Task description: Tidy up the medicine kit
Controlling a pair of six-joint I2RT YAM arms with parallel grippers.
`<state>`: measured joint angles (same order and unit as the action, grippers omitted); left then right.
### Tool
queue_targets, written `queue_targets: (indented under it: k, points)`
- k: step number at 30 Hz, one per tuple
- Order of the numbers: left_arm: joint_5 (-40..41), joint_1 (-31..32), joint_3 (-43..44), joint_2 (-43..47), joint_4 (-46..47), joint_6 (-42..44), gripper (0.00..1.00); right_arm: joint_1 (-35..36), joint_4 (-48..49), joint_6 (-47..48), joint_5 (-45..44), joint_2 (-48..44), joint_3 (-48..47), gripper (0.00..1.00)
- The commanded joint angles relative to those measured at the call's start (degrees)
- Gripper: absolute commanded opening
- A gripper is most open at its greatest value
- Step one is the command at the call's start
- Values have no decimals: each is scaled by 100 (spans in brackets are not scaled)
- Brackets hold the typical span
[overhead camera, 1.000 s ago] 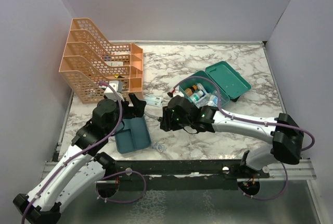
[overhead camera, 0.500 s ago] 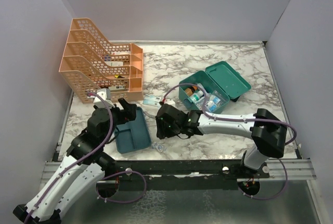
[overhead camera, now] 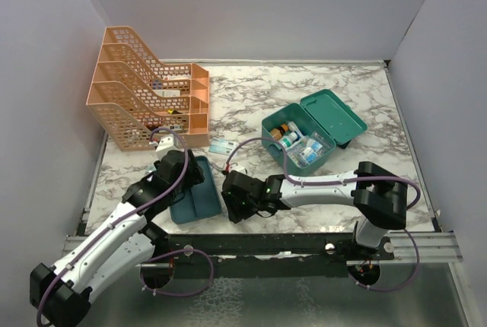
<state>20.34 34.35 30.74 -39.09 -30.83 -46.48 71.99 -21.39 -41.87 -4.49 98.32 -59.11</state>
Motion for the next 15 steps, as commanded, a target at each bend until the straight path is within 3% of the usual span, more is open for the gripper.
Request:
queue_targets:
  k: [1, 11, 15]
  points:
    - [40, -7, -25, -142, -277, -371, 67, 39, 44, -104, 31, 20, 145, 46]
    - [322, -25, -134, -932, -320, -580, 64, 41, 10, -402, -219, 121, 281, 45]
    - [435, -121, -125, -1144, -52, -365, 45, 44, -60, -695, -426, 11, 399, 38]
